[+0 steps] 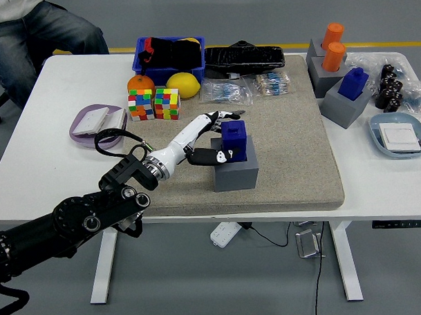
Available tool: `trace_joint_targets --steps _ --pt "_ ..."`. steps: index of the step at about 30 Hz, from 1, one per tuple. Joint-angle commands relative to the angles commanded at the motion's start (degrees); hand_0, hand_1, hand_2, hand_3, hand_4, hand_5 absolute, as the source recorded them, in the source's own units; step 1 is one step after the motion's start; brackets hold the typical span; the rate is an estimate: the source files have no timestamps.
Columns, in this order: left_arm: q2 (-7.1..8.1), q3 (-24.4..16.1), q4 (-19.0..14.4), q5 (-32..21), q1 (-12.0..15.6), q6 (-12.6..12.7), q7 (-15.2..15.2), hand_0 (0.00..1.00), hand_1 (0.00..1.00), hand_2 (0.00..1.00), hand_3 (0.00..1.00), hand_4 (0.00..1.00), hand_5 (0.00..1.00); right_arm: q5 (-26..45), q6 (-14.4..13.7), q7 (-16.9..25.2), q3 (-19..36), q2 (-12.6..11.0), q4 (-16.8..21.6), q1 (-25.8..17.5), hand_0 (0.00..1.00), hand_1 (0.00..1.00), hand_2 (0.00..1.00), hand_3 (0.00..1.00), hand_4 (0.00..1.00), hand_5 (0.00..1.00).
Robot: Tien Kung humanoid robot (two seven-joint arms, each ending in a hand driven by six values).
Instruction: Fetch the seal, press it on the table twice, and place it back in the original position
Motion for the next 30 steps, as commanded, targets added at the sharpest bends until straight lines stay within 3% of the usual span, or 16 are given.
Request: trace_joint_targets --steps 30 --pt "-0.75 0.2 0.7 -0.6 0.2 0.4 -0.5 0.828 0.588 0.518 0.814 0.617 0.002 -0.1 0.0 0.0 -0.1 -0.1 0.1 0.1 0.934 0.785 0.786 0.809 0.872 0.477"
